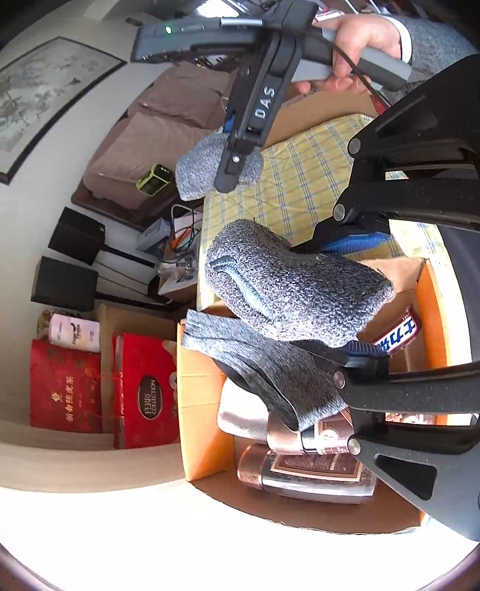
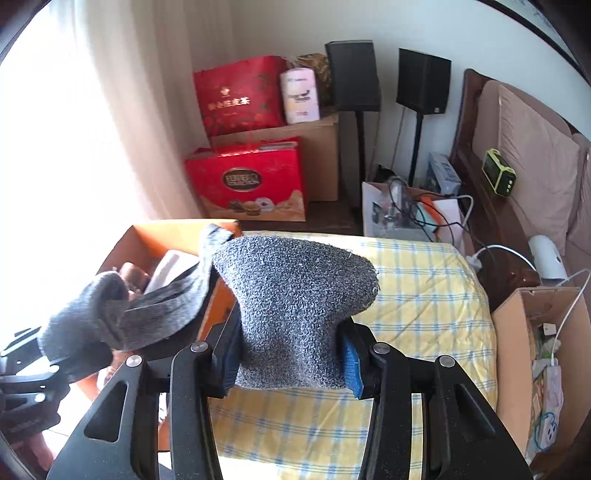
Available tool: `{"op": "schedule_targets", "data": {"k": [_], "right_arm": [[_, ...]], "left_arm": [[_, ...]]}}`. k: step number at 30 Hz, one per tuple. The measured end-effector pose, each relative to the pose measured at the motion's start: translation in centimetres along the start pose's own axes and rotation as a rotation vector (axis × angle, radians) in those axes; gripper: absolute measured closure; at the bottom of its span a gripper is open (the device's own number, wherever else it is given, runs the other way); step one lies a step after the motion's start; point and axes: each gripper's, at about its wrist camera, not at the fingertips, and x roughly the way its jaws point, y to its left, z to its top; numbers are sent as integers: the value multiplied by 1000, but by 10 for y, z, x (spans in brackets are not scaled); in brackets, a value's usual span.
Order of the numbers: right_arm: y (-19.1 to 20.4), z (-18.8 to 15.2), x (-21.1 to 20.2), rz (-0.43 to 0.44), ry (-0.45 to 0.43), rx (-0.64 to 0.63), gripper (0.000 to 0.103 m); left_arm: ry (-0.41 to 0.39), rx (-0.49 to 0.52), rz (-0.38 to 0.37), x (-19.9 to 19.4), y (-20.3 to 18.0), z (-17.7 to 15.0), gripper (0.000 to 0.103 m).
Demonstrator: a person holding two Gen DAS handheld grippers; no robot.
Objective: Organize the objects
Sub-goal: 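Carry both grey pads over the orange box, then open both grippers to drop the grey pads into the box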
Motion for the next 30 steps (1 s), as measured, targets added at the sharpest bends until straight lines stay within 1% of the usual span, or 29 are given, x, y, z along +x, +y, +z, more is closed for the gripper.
{"op": "schedule_targets", "data": {"k": [4, 7, 8, 9, 10, 11, 13, 14, 15, 19, 21, 24, 26, 30], "right_arm": [[32, 2, 1, 60, 3, -29, 56], [52, 1, 6, 94, 15, -43, 56], [58, 0, 7, 101, 16, -49, 56], [63, -2, 8, 108, 19, -52, 56], [67, -4, 9, 115, 22, -56, 56], [72, -5, 10, 122, 24, -59, 56], [80, -8, 13, 134, 29, -65, 55], [84, -10, 13, 139, 31, -66, 55], [88, -11, 14, 143, 32, -68, 55], [99, -17, 16, 162, 40, -81, 54], [106, -21, 19, 162, 52, -103, 54], [114, -30, 25, 174, 73, -117, 53], [117, -35, 28, 181, 81, -120, 53], [126, -40, 35, 206, 84, -134, 51]], "left_arm": [[43, -20, 11, 11, 19, -20, 66], [69, -29, 3, 19, 24, -34, 58], [70, -33, 2, 20, 26, -38, 50], [67, -40, -3, 21, 28, -40, 38], [66, -55, -11, 22, 30, -43, 32], [64, -80, -16, 21, 34, -45, 29], [54, -138, -49, 19, 42, -47, 26], [54, -151, -61, 17, 44, -47, 23], [47, -155, -59, 14, 45, -49, 23], [7, -140, -9, -4, 50, -53, 22], [-15, -135, 14, -14, 54, -56, 15], [-42, -123, 68, -25, 59, -58, 15], [-42, -119, 90, -27, 62, -60, 14], [-28, -133, 93, -27, 71, -64, 14]]}}
